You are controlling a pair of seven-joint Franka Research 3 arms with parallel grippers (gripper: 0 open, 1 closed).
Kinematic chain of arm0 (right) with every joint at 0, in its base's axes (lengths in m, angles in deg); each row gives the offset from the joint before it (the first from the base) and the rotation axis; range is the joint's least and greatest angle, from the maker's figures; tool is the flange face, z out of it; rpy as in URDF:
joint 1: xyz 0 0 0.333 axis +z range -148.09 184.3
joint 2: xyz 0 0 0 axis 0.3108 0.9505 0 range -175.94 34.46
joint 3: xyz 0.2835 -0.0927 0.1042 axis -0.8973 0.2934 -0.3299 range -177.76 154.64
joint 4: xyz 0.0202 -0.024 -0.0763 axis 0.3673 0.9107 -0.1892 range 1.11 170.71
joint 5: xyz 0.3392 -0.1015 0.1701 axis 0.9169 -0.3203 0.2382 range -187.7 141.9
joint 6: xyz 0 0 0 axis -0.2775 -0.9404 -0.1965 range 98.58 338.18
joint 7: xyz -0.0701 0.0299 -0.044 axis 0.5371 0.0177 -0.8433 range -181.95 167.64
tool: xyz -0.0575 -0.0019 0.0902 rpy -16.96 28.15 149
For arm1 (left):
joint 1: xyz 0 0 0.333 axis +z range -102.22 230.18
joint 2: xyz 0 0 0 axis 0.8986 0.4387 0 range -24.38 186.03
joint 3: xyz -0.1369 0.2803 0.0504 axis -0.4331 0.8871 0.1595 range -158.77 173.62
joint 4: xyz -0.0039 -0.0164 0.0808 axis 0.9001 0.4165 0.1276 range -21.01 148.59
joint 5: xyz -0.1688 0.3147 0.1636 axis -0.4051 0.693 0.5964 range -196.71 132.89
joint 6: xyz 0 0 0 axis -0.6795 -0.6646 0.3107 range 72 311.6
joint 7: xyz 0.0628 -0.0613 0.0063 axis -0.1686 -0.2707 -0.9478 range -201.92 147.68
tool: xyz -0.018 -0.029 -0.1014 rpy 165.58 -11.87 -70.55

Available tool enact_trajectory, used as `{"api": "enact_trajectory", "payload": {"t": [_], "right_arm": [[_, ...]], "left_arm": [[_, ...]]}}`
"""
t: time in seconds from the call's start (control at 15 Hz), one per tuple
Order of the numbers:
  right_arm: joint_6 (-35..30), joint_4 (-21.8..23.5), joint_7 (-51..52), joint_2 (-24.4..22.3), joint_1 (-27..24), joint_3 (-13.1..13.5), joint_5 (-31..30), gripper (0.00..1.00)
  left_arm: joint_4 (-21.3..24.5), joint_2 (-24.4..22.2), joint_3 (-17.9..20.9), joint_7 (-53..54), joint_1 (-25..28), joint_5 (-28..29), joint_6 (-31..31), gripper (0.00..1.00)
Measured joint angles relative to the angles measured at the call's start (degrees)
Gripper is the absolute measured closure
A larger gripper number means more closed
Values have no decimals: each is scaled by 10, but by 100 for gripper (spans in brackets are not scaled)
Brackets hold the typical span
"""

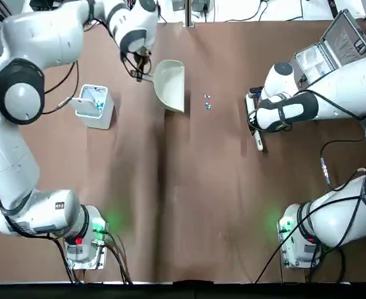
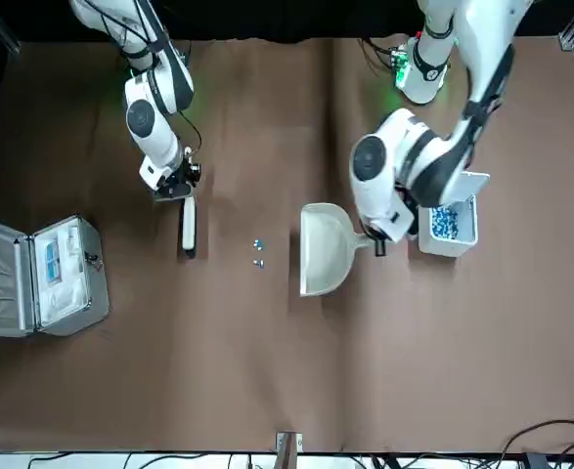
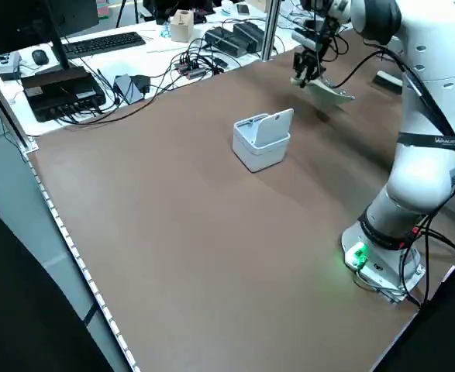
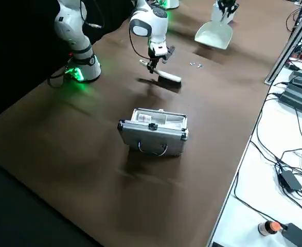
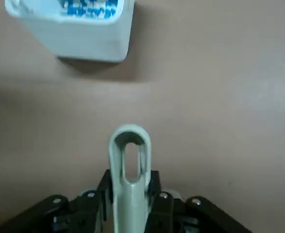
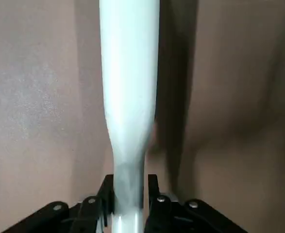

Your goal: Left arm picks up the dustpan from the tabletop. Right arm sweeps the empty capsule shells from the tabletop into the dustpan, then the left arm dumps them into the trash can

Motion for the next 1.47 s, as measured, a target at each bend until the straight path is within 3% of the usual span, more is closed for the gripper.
{"api": "enact_trajectory", "payload": {"t": [0.47,1.0,1.47], "right_arm": [[-3,-3,-1,0,0,0,0,71],[-3,-3,-6,0,-1,0,0,74],[-4,-19,-10,0,-1,0,0,74]], "left_arm": [[-55,71,22,-17,-84,9,-13,67],[-117,107,106,-18,-187,9,-32,67],[-151,128,119,-21,-200,9,-34,67]]}}
